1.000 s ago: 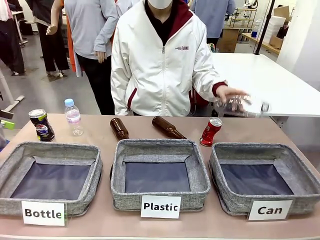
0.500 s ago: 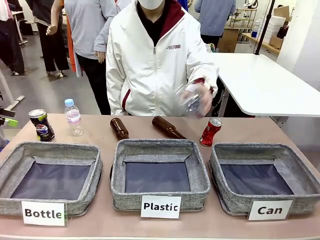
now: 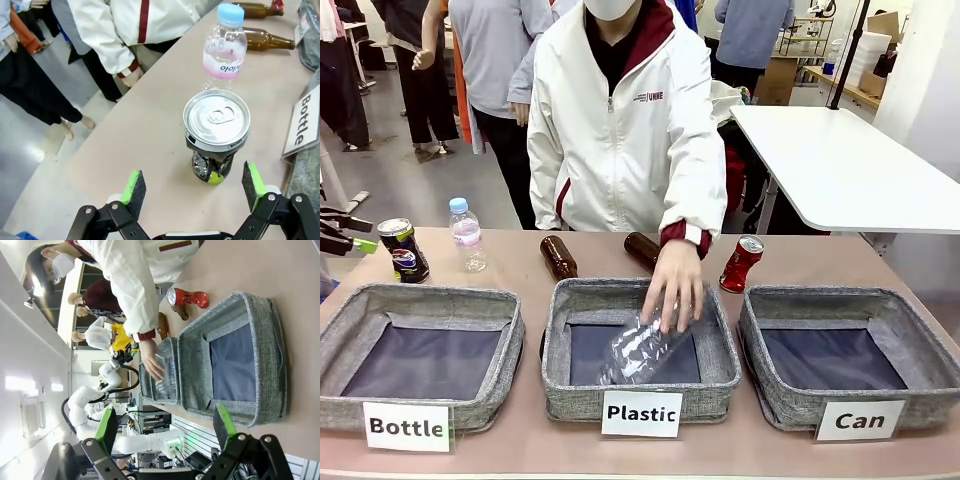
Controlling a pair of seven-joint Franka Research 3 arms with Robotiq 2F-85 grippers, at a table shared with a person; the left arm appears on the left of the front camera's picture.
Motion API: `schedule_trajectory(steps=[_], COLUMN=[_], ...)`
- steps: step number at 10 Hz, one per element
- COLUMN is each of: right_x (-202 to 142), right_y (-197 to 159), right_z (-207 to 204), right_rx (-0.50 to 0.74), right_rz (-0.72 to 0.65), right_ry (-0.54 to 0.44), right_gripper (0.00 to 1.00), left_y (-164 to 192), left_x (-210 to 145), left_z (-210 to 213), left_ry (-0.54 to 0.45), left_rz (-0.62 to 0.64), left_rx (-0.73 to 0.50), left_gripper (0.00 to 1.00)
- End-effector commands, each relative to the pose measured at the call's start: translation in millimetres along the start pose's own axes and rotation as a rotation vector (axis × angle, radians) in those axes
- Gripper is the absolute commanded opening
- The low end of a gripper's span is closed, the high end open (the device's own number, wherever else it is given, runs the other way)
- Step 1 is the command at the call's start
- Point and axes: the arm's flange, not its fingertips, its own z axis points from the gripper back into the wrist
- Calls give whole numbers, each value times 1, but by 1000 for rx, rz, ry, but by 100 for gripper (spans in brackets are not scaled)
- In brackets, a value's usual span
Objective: Sort the can waste into the basket.
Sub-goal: Pick up the can waste from the table and place it in the right Fabric basket.
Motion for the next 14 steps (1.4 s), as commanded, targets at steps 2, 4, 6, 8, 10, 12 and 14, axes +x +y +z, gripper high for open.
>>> schedule_trajectory(steps=[2,4,6,8,10,12,14], right_x=[5,5,5,5,5,5,5], right_y=[1,1,1,1,1,1,1], right_z=[2,2,2,2,2,2,2], right_rx=[22,22,22,22,22,22,22], right_rz=[30,30,30,30,30,30,30], right_ry=[-10,-10,-10,-10,-10,-10,-10], right_gripper=[100,100,100,100,100,100,100], left_y=[13,23,23,24,21,17,18], left_x=[6,8,4,2,2,0,1], left_z=[-16,-25,-32,-35,-38,-48,-57], left_ry=[-28,-12,-1,1,-38,-42,-62], left_rz=[-42,-53,-58,-60,-71,-73,-81], left_rx=[-19,-69,-123,-139,-181,-224,-246], left_gripper=[100,100,100,100,100,100,100])
